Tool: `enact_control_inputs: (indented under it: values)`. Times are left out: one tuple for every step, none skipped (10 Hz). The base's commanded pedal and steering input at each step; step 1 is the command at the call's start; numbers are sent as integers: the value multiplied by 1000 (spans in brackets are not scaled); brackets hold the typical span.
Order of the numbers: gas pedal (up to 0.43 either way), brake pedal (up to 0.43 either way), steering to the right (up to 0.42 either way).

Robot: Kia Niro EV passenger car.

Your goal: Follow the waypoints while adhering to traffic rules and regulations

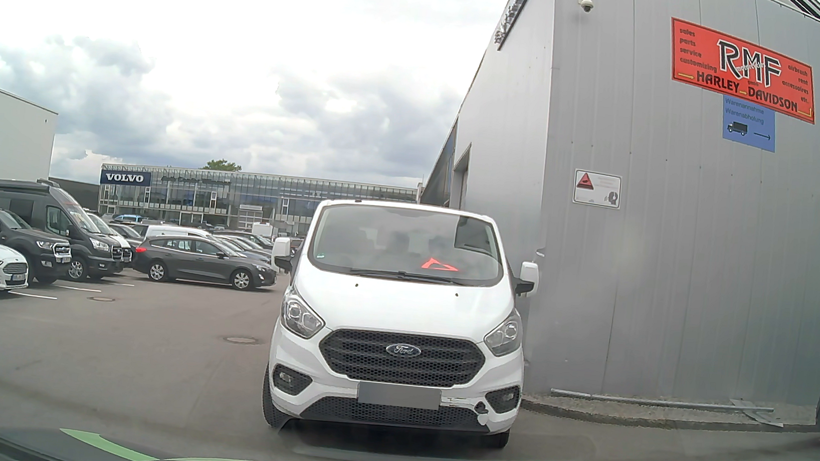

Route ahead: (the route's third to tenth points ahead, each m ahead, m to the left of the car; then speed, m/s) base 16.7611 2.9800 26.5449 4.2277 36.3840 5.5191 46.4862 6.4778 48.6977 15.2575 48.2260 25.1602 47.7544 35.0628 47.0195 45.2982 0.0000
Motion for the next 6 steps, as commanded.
enact_control_inputs:
  values:
    - [0, 470, -462]
    - [0, 470, -462]
    - [0, 470, -462]
    - [0, 470, -462]
    - [0, 470, -462]
    - [0, 470, -463]
